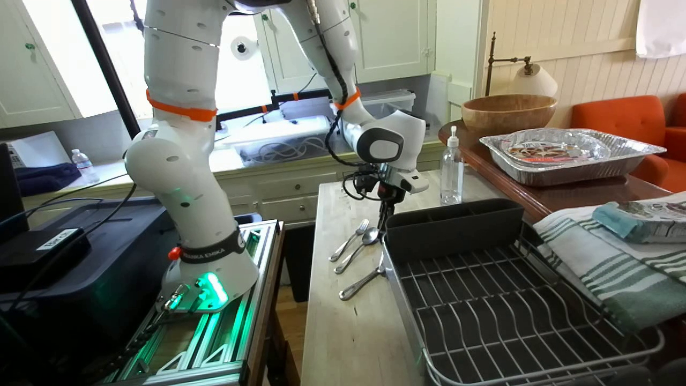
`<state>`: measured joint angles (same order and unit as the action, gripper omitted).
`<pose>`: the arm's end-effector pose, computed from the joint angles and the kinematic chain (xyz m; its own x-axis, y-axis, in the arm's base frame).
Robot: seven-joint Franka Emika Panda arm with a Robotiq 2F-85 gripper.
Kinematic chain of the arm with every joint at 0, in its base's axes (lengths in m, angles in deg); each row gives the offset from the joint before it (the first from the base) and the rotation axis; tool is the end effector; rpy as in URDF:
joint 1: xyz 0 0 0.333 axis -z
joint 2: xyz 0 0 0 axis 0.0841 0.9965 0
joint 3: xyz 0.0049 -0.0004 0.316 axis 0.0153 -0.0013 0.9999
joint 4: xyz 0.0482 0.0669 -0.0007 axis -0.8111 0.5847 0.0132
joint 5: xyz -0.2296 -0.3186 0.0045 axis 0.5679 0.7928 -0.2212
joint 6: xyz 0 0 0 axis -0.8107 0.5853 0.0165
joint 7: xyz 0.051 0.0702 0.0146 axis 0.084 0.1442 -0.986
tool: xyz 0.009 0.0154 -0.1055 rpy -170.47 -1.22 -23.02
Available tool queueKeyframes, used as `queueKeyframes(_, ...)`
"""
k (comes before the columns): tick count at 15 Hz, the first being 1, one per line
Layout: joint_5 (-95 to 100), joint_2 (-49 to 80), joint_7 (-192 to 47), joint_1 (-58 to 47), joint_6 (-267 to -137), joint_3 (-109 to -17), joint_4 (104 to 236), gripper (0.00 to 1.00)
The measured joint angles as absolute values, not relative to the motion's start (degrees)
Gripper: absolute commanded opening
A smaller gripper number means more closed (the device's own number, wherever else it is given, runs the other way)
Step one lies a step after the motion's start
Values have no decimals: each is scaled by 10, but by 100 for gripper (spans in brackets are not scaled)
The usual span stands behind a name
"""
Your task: Put a spoon into the plate rack
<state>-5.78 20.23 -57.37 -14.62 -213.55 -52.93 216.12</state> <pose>0.4443 0.1294 0.1433 0.9566 -0.1511 -0.2491 -0.1529 -0.9882 0.0121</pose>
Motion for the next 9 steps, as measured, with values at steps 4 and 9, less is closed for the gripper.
queueKeyframes(4, -58, 203, -574, -146, -2134, -529, 2160, 93)
queueKeyframes(9, -68, 202, -574, -146, -2122, -523, 2160, 88)
